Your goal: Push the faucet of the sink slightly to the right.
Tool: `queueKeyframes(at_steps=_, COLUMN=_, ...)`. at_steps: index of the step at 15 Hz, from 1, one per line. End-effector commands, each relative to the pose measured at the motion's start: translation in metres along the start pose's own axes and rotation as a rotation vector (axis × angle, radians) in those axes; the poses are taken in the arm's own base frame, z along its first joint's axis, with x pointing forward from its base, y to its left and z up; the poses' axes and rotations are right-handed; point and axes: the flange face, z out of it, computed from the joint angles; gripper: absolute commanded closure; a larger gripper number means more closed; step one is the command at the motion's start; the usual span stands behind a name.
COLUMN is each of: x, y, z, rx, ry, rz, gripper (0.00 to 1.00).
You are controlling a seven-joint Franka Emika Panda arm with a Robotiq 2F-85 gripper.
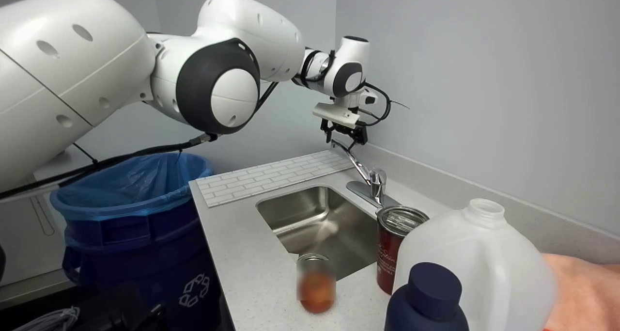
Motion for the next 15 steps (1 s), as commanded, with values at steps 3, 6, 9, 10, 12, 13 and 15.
queueKeyframes(at_steps=3, x=0.009, y=-0.055, z=-0.001, rx=-0.064, ry=0.070, rz=-0.102, gripper=0.00)
queueKeyframes(at_steps=6, x=0.008, y=-0.065, z=0.005, rx=-0.057, ry=0.058, rz=-0.098, gripper=0.00)
queueKeyframes(at_steps=9, x=0.004, y=-0.052, z=0.011, rx=-0.067, ry=0.035, rz=-0.067, gripper=0.00)
queueKeyframes(at_steps=10, x=0.002, y=-0.046, z=0.015, rx=-0.069, ry=0.022, rz=-0.047, gripper=0.00)
queueKeyframes(at_steps=12, x=-0.003, y=-0.035, z=0.019, rx=-0.067, ry=-0.005, rz=-0.006, gripper=0.00)
queueKeyframes(at_steps=13, x=-0.006, y=-0.031, z=0.021, rx=-0.059, ry=-0.025, rz=0.016, gripper=0.00)
queueKeyframes(at_steps=15, x=-0.011, y=-0.025, z=0.024, rx=-0.057, ry=-0.045, rz=0.045, gripper=0.00)
